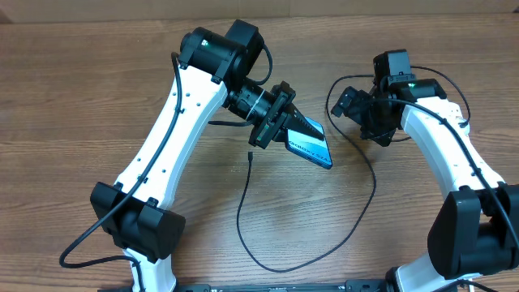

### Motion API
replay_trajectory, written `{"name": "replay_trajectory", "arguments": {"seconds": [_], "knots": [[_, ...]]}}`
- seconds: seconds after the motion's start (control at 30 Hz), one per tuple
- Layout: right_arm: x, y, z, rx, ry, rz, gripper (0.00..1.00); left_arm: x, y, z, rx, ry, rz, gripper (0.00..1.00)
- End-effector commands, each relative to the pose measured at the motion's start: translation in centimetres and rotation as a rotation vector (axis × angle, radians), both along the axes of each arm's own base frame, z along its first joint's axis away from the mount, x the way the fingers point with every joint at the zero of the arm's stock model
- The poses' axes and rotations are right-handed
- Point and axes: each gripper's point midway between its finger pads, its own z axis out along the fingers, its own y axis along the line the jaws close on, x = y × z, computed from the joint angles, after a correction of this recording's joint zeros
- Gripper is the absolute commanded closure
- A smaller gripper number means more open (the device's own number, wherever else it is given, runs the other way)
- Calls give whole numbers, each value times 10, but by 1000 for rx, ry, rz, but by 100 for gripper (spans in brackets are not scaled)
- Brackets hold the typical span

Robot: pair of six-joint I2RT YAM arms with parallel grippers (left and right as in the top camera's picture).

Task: Plug charger to phone and switch on socket
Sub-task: 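Carry the phone with the left gripper toward the table's left side, then lower the right gripper onto the black cable's plug on the table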

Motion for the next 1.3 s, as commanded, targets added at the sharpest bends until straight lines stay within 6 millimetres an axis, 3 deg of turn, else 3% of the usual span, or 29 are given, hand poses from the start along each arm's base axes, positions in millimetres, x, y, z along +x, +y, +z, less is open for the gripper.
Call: {"name": "replay_trajectory", "arguments": {"seconds": [0.0, 0.23, 0.5, 0.8, 1.27], "knots": [[1, -1, 0, -9, -4, -6, 0, -3, 6, 3, 34, -33, 11, 96], [1, -1, 0, -9, -4, -6, 0, 28, 47, -48, 333, -211, 62, 96], [1, -1, 0, -9, -4, -6, 0, 74, 122, -86, 642, -303, 185, 96], [1, -1, 0, -9, -4, -6, 0, 99, 185, -123, 939, -222, 310, 96], [1, -1, 0, -9, -4, -6, 0, 123, 177, -216, 997, -39, 224, 96]]}}
